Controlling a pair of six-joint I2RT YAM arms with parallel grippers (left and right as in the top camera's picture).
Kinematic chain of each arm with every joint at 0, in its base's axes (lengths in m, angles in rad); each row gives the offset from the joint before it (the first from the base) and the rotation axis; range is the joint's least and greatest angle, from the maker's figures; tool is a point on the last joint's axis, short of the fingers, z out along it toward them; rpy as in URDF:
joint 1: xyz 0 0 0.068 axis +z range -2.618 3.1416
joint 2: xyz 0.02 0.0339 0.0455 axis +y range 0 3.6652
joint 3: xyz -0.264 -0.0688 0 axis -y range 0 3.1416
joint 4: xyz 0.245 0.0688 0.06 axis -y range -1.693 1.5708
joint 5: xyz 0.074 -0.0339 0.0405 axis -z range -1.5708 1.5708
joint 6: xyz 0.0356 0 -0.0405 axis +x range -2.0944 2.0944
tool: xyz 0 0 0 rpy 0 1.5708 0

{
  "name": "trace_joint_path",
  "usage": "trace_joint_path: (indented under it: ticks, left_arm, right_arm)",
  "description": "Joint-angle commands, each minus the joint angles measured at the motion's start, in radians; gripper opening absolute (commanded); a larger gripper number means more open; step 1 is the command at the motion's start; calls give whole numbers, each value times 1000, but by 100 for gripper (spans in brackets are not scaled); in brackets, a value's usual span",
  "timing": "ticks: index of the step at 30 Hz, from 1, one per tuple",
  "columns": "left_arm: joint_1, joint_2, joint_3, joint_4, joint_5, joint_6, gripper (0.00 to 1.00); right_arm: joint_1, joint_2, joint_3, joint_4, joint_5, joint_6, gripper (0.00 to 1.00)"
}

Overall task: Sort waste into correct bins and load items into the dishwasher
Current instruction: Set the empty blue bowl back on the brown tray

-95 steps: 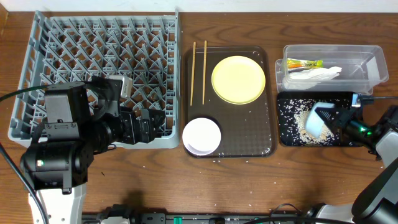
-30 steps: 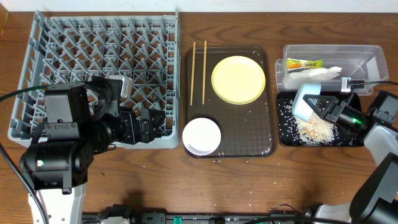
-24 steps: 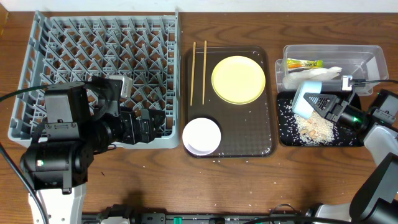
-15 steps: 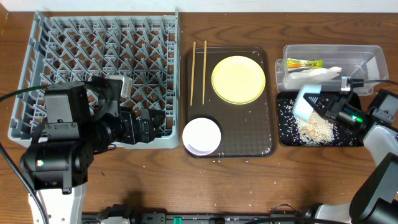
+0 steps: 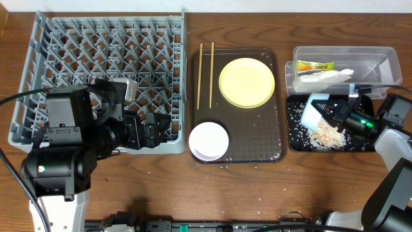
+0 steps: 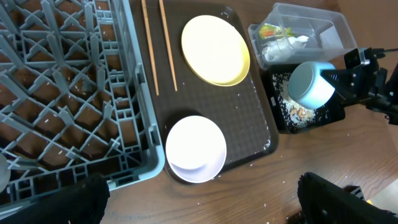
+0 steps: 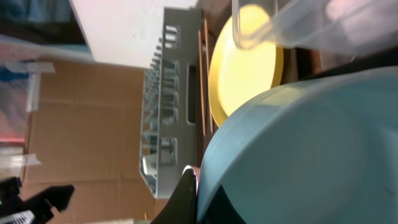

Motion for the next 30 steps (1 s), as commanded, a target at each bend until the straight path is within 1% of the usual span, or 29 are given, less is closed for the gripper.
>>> trace_joint_path:
  ticks: [1,3,5,8,10,13,17,19,22,28,29,30]
  left_arm:
    - [-4,1,19,0,-5,6,98]
    - [-4,1,19,0,-5,6,98]
    - [-4,1,19,0,-5,6,98]
    - [-4,1,19,0,-5,6,98]
    - [-4,1,19,0,-5,6,98]
    - [-4,1,19,0,-5,6,98]
    - [-4,1,19,0,-5,6,98]
    - [-4,1,19,0,-5,6,98]
    - [-4,1,19,0,-5,6,98]
    - [-4,1,19,0,-5,6,98]
    - [-4,1,19,0,-5,6,98]
    - [-4,1,19,0,-5,6,98]
  right_arm:
    - [100,-99,7,-39,9,-98,1]
    - [169,-174,7,-73,86,-124,1]
    - [261,-257,8,-125,221,-156,1]
    - [447,-375,8,-209,520,-161,1]
    - [581,-423,7,-241,716,-160,1]
    - [819,-434,7,-247,1048,-156,1]
    - [1034,-362,7,-205,1315,-156,1]
    - [1103,-307,7,-179,1387,-156,1]
    - [1157,-221,7,-151,1421,-157,1]
    - [1167,-83,7,-146,1435,-156,1]
    - [1167,-82,7,-146,1435,-156,9]
    - [1167,-87,8,-146,1435,-157,22]
